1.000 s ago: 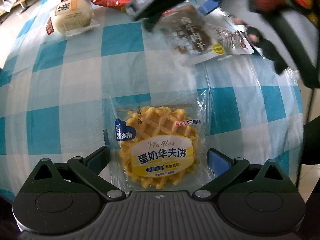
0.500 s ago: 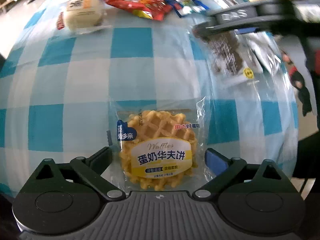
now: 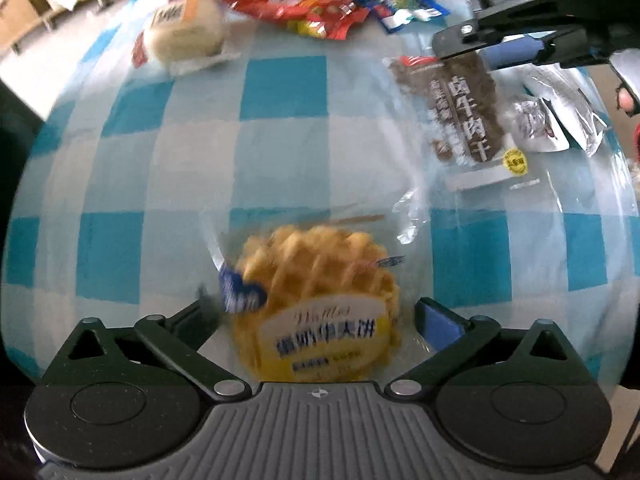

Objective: Organize snacks
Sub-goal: 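Lift the jerky packet with the right tool while the left tool holds the waffle, then carry the waffle and jerky packets over the red box with both tools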

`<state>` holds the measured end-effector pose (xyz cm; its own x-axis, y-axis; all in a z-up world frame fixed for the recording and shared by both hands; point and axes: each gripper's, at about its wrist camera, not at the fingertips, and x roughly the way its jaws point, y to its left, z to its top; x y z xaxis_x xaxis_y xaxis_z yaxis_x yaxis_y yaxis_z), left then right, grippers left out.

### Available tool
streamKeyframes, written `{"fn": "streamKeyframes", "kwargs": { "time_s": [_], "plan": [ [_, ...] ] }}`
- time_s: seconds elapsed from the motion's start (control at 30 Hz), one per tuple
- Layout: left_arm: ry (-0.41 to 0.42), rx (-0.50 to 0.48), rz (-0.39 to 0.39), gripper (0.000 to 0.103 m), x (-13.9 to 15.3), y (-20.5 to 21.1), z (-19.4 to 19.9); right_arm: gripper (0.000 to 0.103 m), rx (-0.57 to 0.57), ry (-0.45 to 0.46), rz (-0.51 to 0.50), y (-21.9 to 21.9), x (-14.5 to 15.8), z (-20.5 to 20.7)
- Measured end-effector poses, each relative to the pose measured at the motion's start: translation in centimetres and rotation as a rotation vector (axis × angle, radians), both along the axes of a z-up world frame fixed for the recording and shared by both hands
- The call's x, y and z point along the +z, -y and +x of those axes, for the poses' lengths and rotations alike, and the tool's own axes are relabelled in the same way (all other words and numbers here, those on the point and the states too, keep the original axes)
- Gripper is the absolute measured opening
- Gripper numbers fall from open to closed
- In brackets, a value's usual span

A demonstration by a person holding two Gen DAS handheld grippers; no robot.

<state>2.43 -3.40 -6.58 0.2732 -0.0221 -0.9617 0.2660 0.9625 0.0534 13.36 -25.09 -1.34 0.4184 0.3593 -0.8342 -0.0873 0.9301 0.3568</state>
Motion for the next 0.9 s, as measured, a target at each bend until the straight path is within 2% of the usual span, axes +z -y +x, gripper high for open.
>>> {"fn": "streamKeyframes", "kwargs": {
  "time_s": [0.07,0.1,0.2,0.33,0.5,0.6,0.63,0.7,0.77,0.8,0.9],
  "plan": [
    [0.021,0.015,-0.004,0.1,0.2,0.1,-0.1,0.046,0.004,0.0,0.0,0.0,0.0,0.0],
    [0.026,0.017,-0.007,0.093,0.5,-0.1,-0.3,0.046,0.002,0.003,0.003,0.1,0.1,0.1],
    [0.023,0.03,-0.044,0.084,1.7,-1.0,-0.4,0.05,-0.013,0.024,0.011,0.6,0.7,0.1],
    [0.038,0.076,-0.092,0.082,3.0,-2.7,-0.3,0.051,-0.021,0.013,0.023,0.7,0.7,0.0],
    [0.081,0.117,-0.161,0.082,4.3,-4.8,0.7,0.056,0.056,0.039,-0.073,-2.6,0.9,-1.5],
    [0.059,0.155,-0.197,0.083,4.3,-6.1,0.9,0.067,0.111,0.015,-0.099,-5.0,0.1,-1.8],
    [0.048,0.164,-0.211,0.083,4.2,-6.4,1.1,0.075,0.117,0.01,-0.102,-5.7,-0.1,-1.8],
    [0.039,0.169,-0.229,0.083,4.0,-6.9,1.3,0.077,0.137,0.024,-0.125,-7.0,-0.1,-2.0],
    [0.042,0.171,-0.241,0.083,4.1,-7.3,1.3,0.08,0.174,0.005,-0.092,-7.8,-0.1,-1.9],
    [0.041,0.175,-0.249,0.083,4.2,-7.5,1.3,0.086,0.194,-0.013,-0.083,-8.1,-0.2,-1.9],
    [0.027,0.186,-0.275,0.083,4.1,-8.2,1.3,0.092,0.243,0.021,-0.156,-9.5,-0.7,-2.3]
  ]
}}
